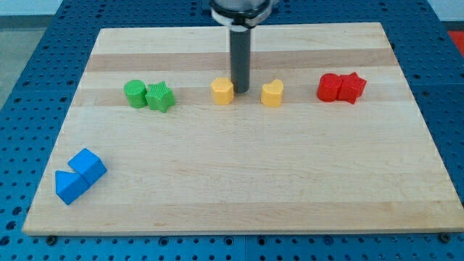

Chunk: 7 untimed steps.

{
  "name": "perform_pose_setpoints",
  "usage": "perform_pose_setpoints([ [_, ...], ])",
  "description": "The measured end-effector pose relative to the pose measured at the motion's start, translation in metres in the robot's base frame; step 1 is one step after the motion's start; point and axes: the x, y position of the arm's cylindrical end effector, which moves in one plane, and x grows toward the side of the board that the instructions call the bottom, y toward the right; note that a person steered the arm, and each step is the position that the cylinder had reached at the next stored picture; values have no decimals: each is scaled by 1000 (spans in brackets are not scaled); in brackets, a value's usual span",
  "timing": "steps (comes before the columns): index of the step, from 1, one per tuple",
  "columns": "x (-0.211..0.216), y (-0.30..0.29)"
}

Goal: Move the heart close to the red circle

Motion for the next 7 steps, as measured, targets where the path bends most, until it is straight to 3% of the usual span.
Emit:
perform_pose_setpoints([
  [3, 21, -58],
  [6, 21, 65],
  [7, 21, 81],
])
